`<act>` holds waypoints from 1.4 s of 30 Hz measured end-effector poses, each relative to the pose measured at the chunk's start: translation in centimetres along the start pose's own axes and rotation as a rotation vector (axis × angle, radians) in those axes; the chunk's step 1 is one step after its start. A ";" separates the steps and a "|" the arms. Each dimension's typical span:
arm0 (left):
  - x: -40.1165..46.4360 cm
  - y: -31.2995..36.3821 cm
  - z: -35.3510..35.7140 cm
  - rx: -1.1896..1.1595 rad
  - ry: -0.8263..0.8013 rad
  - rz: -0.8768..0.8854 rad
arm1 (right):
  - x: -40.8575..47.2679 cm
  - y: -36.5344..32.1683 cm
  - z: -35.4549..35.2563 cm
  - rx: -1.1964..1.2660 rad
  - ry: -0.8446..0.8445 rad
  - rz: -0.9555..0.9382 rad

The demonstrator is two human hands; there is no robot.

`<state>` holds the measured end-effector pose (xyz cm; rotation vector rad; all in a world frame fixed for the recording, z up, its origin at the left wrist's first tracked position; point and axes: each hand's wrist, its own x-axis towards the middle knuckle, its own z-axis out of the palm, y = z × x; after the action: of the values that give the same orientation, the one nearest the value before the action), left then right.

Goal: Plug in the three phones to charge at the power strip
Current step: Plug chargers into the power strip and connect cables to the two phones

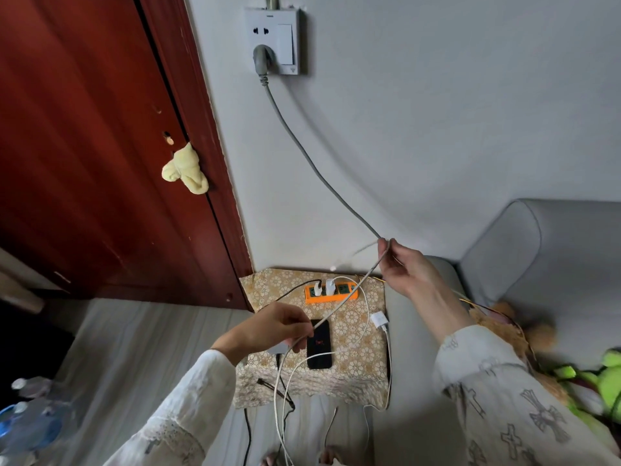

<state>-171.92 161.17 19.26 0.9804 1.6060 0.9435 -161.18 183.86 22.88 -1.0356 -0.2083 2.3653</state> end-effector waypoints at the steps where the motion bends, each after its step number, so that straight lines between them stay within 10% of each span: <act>1: -0.1 -0.3 -0.1 0.013 -0.017 -0.013 | 0.1 -0.1 -0.1 -0.017 -0.012 0.026; 7: 0.3 -0.6 -0.2 0.049 0.080 -0.057 | -0.5 -0.3 -0.2 -0.294 -0.158 0.061; 15: 2.9 4.0 -0.9 -0.459 0.357 -0.011 | -2.7 4.2 -0.8 -1.432 -0.502 -0.010; 23: 2.6 5.1 -1.3 -0.535 0.520 0.081 | -2.5 5.3 -2.5 -1.643 -0.575 -0.079; 32: 1.6 3.3 1.3 -0.178 0.132 -0.035 | -1.5 4.3 0.8 -0.959 -0.416 0.003; 42: 3.0 -0.5 4.4 -0.101 0.132 -0.217 | 0.5 5.4 -2.3 -0.681 -0.246 0.113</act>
<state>-168.30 164.27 16.87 0.6706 1.7177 0.9440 -162.02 179.40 19.11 -1.0489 -1.1330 2.5781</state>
